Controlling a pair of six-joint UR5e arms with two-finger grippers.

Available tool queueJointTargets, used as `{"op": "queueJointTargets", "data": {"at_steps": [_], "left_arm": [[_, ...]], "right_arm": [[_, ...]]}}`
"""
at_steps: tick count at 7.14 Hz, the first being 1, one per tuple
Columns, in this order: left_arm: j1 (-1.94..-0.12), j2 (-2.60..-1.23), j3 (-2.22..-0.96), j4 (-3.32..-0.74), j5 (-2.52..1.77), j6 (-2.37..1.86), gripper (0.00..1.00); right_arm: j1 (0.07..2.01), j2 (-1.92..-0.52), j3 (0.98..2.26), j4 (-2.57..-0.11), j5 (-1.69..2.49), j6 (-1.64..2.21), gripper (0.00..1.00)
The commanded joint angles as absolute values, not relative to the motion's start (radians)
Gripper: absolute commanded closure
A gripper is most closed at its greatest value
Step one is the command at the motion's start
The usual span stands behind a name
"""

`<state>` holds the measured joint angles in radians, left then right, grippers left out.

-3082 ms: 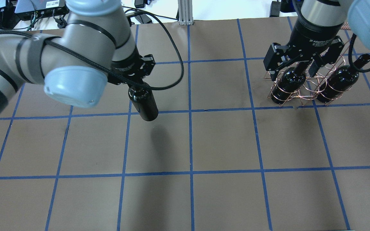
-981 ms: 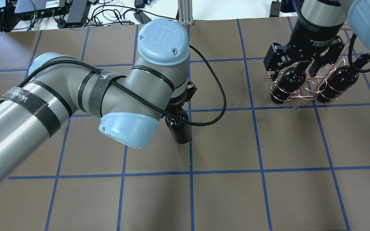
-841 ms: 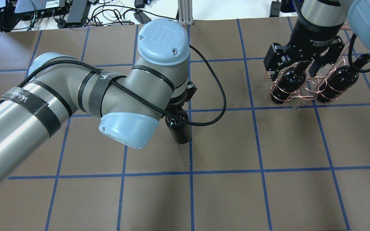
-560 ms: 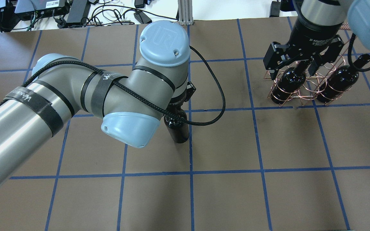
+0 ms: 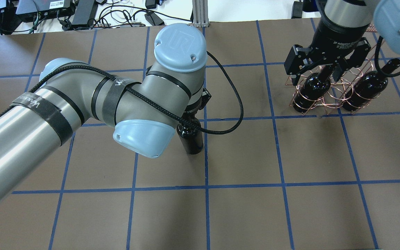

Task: Place wine into wine basket
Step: 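Stand the bottle upright on the table and open the left gripper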

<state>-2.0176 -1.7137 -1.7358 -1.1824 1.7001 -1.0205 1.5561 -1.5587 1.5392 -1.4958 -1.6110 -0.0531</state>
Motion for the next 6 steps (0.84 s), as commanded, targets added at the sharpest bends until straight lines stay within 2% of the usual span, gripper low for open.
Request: {"op": "queueJointTargets", "data": {"at_steps": [1,2,3,6], "left_arm": [[-2.019,-1.715,-1.738,-1.183,1.701,-1.023,0.8],[-2.025,-1.717,-1.741,-1.184,1.704,-1.02,0.38],[-2.025,-1.713,-1.74,-1.184,1.704,-1.02,0.11],[-2.014,-1.689,-1.724,-1.181,1.706,-0.991,0.0]], "right_arm": [[1.554,-1.563,1.539,-1.496,-1.615,-0.055,0.0],[1.552,-1.566,1.539,-1.488,-1.614,-0.057,0.0],[1.551,-1.578,1.537,-1.491,-1.611,-0.057,0.0],[1.555,-1.578,1.539,-1.496,-1.614,-0.038,0.0]]}}
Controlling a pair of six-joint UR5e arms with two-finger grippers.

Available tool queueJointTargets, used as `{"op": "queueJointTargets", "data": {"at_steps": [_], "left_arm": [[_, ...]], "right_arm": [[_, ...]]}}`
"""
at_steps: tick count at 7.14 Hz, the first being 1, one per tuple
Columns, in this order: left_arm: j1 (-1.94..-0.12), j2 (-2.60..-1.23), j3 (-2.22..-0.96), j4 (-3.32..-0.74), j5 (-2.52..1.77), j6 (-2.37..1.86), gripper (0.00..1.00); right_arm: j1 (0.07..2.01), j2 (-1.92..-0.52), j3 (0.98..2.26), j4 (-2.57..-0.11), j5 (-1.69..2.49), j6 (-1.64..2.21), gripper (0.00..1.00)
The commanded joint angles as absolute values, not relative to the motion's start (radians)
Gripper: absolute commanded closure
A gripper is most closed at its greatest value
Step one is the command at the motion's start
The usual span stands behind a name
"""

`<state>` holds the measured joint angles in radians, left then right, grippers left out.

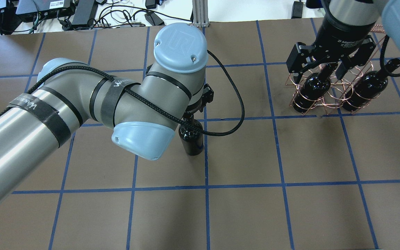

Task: Place wine into wine basket
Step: 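Stand the bottle upright on the table and open the left gripper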

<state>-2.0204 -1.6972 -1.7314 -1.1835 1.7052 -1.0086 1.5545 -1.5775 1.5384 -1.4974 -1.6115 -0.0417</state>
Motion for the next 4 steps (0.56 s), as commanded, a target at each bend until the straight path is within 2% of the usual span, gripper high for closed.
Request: {"op": "queueJointTargets", "data": {"at_steps": [1,4], "left_arm": [[-1.996,-1.683,-1.701,-1.183,1.718,-0.897,0.0],[-1.823,-1.626,-1.573,-1.424,1.684,-0.496,0.0]], "right_arm": [[1.555,-1.577,1.539,-1.502,-1.609,-0.013,0.0],[1.566,-1.568,1.537,-1.541,-1.597,0.002,0.0]]}}
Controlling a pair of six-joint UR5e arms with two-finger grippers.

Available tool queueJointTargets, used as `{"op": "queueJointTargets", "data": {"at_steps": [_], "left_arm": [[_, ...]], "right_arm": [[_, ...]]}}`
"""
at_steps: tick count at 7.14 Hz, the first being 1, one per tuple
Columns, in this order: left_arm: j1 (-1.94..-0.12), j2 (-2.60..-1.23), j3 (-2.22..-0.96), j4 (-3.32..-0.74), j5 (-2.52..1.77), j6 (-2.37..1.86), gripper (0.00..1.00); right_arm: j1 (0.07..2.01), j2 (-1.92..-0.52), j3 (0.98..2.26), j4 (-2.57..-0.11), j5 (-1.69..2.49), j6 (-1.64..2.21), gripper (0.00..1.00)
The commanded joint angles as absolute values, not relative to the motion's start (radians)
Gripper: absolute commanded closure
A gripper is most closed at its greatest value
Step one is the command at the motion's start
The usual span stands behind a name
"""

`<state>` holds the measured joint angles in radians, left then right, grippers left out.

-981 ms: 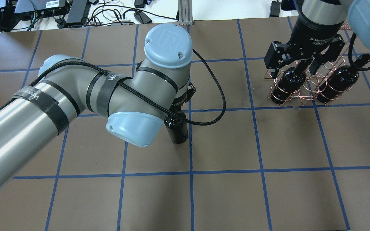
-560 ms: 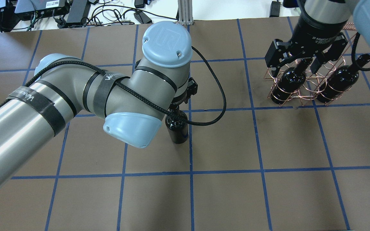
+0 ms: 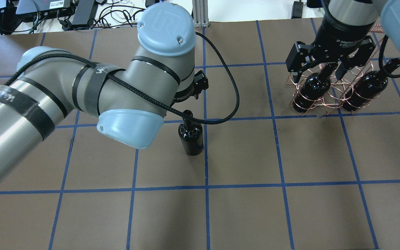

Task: Place wine into wine basket
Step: 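Raise the left gripper away while the right gripper moves over the bottle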

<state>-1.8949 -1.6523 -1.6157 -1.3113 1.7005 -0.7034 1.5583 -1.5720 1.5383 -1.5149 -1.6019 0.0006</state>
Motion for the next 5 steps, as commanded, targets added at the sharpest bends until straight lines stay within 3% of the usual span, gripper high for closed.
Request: {"op": "queueJointTargets", "data": {"at_steps": [1,5], "left_arm": [[-1.746,-1.602,-1.554,-1.446,1.681,-0.324,0.0],[-1.459,-1.552,-1.523,-1.606,1.531,0.199,0.0]], "right_arm": [[1.606,-1.568,1.528,-1.571,-1.594,0.005,0.0],[1.886,-1.462,1.5,-1.655,-1.562,0.168,0.0]]}}
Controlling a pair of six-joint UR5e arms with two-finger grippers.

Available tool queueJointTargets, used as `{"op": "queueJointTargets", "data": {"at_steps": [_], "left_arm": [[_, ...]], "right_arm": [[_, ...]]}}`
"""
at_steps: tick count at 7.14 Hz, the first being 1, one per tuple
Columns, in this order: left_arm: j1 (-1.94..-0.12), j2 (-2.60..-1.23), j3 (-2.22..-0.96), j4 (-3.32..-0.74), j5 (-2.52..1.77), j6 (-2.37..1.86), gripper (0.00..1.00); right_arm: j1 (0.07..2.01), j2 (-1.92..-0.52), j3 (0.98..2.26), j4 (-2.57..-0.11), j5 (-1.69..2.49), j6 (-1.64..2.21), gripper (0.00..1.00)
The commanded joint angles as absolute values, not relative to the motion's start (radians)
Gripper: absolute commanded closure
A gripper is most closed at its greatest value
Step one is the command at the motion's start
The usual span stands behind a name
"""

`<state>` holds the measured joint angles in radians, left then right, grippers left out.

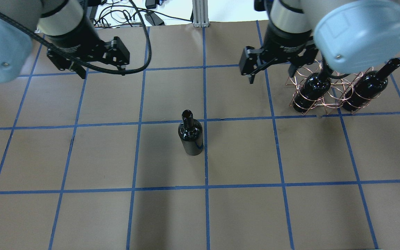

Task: Place wine into wine basket
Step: 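Raise the left gripper away while the right gripper moves over the bottle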

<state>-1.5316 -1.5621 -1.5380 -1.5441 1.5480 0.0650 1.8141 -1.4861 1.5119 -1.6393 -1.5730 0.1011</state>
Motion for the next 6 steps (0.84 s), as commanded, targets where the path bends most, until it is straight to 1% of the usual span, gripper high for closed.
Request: {"op": "queueJointTargets", "data": {"at_steps": [1,4,6], "left_arm": [[-1.453,-1.549,-1.52,-1.609,1.529,0.204,0.0],[-1.462,-1.546,-1.525,-1.609,1.529,0.192,0.0],[-1.462,-1.546,-1.519,-1.608,1.54,0.19,0.0]], "right_arm": [[1.932,-1.451,1.5,-1.666,-1.498,0.231,0.0],[2.073,-1.381,1.5,-1.768,-1.505,0.362,0.0],[2.085,-1.367,1.511,-1.767,-1.519,0.367,0.0]]}}
